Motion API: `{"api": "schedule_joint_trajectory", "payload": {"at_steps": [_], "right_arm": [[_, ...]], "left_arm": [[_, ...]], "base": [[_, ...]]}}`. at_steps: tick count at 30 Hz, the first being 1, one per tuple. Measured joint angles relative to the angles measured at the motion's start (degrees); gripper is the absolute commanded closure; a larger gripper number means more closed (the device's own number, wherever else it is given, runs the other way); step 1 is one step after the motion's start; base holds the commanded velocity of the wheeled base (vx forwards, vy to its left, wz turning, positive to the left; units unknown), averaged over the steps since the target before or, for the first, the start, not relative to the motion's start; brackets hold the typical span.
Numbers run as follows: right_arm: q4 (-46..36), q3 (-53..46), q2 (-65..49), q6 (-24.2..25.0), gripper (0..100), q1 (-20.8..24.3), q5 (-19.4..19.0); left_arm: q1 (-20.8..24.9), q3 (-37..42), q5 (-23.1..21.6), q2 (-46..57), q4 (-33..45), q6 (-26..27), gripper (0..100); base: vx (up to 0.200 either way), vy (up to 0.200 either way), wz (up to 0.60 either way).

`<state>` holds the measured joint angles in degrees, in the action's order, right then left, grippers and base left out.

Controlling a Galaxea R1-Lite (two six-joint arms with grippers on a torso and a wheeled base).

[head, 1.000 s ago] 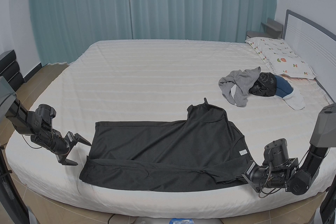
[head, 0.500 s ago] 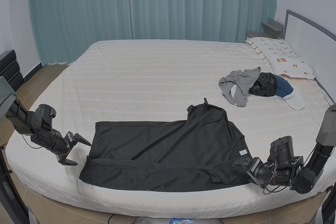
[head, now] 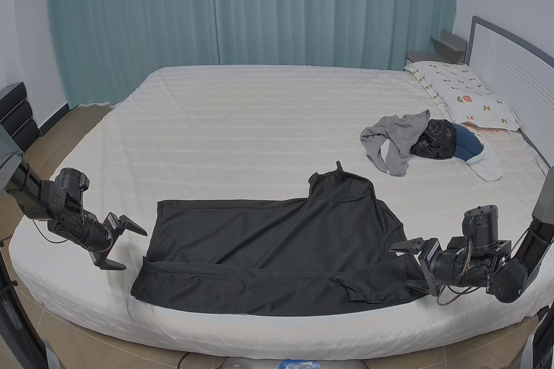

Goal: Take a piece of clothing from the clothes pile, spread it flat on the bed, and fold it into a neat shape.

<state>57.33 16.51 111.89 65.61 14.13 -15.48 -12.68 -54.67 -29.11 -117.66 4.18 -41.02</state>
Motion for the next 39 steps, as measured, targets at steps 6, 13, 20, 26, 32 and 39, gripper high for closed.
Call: {"api": "schedule_joint_trajectory", "payload": {"at_steps": [6, 13, 20, 26, 32, 39], "right_arm": [[0.04, -0.3, 0.21, 0.35, 0, -0.93, -0.15], [0.01, -0.41, 0.32, 0.4, 0, -0.93, -0.15], [0.04, -0.44, 0.35, 0.33, 0, -0.71, -0.15], [0.04, -0.52, 0.41, 0.27, 0, -0.63, -0.15], [0.04, -0.52, 0.44, 0.11, 0, -0.57, -0.11], [0.06, -0.41, 0.44, 0.11, 0, -0.51, -0.01]], "left_arm": [[-0.62, -1.17, -0.48, 0.27, -0.06, -2.13, 0], [-0.68, -1.46, -0.17, 0.29, -0.05, -2.33, 0], [-0.63, -1.55, 0.07, 0.29, 0.05, -2.33, 0], [-0.82, -2.02, -0.41, 0.27, 0.06, -3.89, 0], [-1.12, -2.07, -0.55, 0.27, 0.02, -3.67, 0], [-1.12, -2.02, -0.59, 0.24, 0.0, -3.84, 0]], "base": [[0.0, 0.0, 0.0], [0.0, 0.0, 0.0], [0.0, 0.0, 0.0], [0.0, 0.133, 0.0], [0.0, 0.067, 0.0], [0.0, 0.0, 0.0]]}}
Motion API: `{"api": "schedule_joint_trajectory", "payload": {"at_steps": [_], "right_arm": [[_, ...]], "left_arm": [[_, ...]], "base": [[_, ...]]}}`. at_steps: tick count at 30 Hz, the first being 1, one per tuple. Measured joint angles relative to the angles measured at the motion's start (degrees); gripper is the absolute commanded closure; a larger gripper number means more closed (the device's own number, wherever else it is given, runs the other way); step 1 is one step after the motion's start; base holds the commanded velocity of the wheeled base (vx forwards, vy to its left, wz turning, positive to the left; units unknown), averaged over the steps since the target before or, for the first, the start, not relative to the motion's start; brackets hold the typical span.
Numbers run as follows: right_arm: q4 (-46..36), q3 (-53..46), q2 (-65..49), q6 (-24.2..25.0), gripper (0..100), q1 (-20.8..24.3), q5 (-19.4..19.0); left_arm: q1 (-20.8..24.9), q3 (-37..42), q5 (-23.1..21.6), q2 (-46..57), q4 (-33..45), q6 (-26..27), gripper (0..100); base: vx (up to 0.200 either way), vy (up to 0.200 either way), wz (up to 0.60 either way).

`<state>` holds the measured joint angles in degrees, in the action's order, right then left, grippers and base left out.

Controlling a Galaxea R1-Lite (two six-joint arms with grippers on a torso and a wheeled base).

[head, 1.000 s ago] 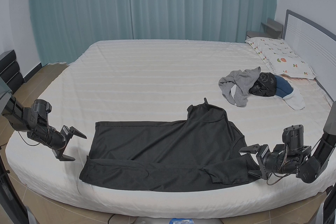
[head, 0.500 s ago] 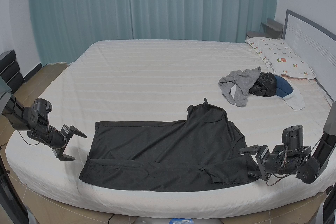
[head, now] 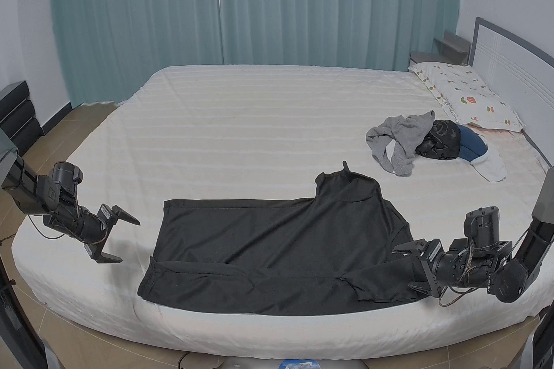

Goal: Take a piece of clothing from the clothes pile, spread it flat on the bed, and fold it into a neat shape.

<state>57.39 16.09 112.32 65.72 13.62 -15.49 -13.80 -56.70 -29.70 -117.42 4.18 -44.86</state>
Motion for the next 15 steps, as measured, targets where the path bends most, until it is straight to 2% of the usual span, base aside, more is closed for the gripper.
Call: {"api": "schedule_joint_trajectory", "payload": {"at_steps": [10, 13, 15], "right_arm": [[0.05, 0.11, -0.02, -0.06, 0, -0.04, 0.22], [0.06, 0.22, -0.04, -0.09, 0, -0.04, 0.23], [0.05, 0.22, -0.04, -0.15, 0, 0.0, 0.23]], "left_arm": [[0.2, 0.04, 0.39, 0.13, -0.09, -0.11, 0], [0.18, 0.04, 0.46, 0.3, -0.06, -0.22, 0], [0.38, 0.04, 0.48, 0.37, -0.06, -0.27, 0]], "base": [[0.0, 0.0, 0.0], [0.2, 0.0, 0.0], [0.0, 0.0, 0.0]]}}
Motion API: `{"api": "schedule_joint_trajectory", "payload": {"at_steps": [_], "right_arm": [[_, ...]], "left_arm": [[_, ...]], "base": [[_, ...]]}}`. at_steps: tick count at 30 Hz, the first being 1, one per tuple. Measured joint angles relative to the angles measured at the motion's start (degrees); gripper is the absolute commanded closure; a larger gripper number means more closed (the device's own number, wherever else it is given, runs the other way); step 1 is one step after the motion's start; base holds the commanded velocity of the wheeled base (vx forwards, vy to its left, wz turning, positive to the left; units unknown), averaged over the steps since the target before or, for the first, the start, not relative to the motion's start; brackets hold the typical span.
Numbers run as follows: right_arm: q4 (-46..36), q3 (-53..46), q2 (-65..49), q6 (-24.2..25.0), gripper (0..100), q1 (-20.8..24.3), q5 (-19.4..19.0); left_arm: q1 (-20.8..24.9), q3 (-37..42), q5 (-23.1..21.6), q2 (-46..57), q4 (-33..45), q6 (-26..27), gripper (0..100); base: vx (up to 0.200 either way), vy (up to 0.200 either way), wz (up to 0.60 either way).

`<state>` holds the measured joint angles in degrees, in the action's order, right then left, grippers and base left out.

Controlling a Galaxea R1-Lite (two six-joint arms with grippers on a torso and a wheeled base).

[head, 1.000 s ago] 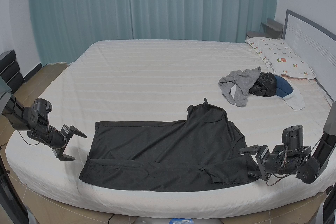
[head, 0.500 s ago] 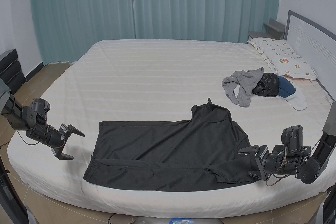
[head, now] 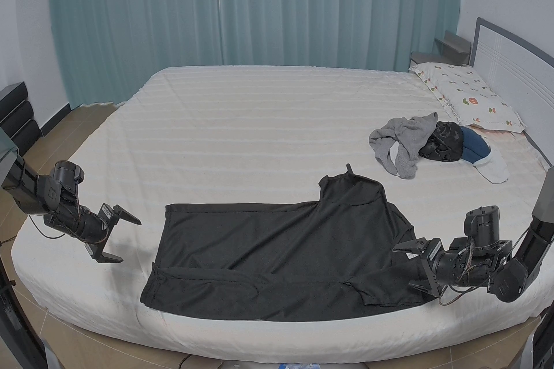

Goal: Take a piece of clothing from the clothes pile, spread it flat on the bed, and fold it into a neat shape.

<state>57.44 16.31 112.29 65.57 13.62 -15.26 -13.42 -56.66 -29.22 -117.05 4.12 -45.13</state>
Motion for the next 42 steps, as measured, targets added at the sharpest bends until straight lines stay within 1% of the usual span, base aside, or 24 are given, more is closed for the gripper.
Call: {"api": "schedule_joint_trajectory", "payload": {"at_steps": [6, 11, 14, 20, 25, 27, 30, 32, 38, 42], "right_arm": [[0.01, 0.06, -0.02, -0.1, 0, 0.07, 0.16], [0.04, -0.05, -0.02, -0.32, 0, 0.07, 0.35], [0.01, -0.06, -0.11, -0.4, 0, 0.07, 0.38], [-0.02, -0.3, -0.35, -0.44, 0, 0.68, 0.4], [-0.05, -0.57, -0.46, -0.9, 0, 1.1, 0.44], [-0.02, -0.61, -0.46, -1.19, 0, 1.21, 0.44], [0.0, -0.68, -0.44, -1.56, 0, 1.32, 0.44], [0.0, -0.69, -0.38, -1.72, 0, 1.29, 0.44], [0.0, -0.59, -0.18, -1.94, 0, 1.04, 0.44], [0.01, -0.41, -0.11, -2.07, 0, 0.96, 0.44]], "left_arm": [[1.18, -0.15, 0.11, 0.13, -0.49, 0.49, 0], [3.17, -0.96, 0.27, -0.15, -4.8, 0.63, 0], [4.77, -1.9, 1.08, -1.06, -7.59, 0.63, 0], [7.41, -6.81, 4.86, -4.78, -10.25, 0.73, 0], [8.39, -12.17, 5.8, -9.22, -12.68, 1.58, 0], [8.55, -13.59, 5.96, -10.79, -13.48, 3.43, 0], [8.74, -15.34, 6.02, -13.37, -15.88, 7.88, 0], [8.8, -16.15, 5.85, -15.08, -18.3, 9.56, 0], [9.0, -16.74, 2.86, -17.46, -21.74, 10.02, 0], [9.4, -16.91, 2.56, -18.79, -23.88, 10.2, 0]], "base": [[0.0, 0.0, 0.0], [0.0, 0.0, 0.0], [0.0, 0.0, 0.0], [0.0, 0.0, 0.0], [0.0, 0.0, 0.0], [0.0, 0.0, 0.0], [0.0, 0.0, 0.0], [0.0, 0.0, 0.0], [0.0, 0.0, 0.0], [0.0, 0.0, 0.0]]}}
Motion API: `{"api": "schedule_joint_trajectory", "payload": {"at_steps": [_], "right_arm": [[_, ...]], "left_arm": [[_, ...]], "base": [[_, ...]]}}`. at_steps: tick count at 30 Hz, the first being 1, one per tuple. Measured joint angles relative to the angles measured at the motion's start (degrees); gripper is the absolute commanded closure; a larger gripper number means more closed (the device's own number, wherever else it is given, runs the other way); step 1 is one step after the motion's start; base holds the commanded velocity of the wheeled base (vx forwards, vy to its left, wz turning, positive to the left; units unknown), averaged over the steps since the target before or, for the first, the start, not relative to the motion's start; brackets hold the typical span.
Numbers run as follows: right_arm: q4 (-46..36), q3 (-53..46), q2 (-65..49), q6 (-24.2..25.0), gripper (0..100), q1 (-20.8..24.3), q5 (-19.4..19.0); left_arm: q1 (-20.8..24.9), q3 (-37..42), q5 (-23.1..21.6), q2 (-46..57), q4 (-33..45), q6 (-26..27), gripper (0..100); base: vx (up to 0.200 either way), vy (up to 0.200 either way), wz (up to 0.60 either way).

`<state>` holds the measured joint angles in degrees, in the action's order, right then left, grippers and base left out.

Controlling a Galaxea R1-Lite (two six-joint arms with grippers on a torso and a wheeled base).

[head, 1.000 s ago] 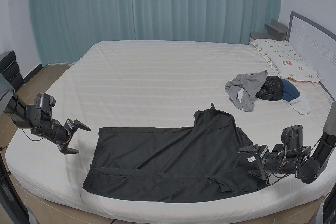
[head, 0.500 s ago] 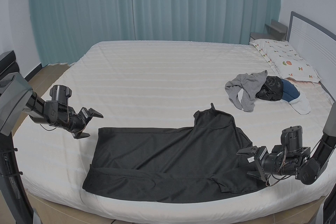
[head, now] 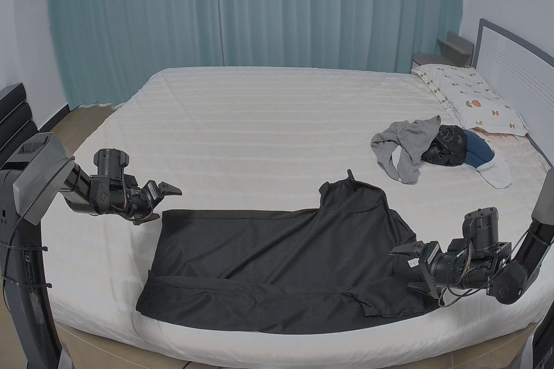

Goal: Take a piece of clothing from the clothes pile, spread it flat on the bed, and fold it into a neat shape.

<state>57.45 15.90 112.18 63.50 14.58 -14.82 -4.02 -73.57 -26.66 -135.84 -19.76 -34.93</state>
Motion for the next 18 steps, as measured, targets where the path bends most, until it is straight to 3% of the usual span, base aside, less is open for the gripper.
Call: {"api": "schedule_joint_trajectory", "payload": {"at_steps": [18], "right_arm": [[0.0, 0.37, 0.83, -0.69, 0, -0.02, -0.01]], "left_arm": [[0.61, 0.22, 1.76, -2.69, -2.46, 0.33, 0]], "base": [[0.0, 0.0, 0.0]]}}
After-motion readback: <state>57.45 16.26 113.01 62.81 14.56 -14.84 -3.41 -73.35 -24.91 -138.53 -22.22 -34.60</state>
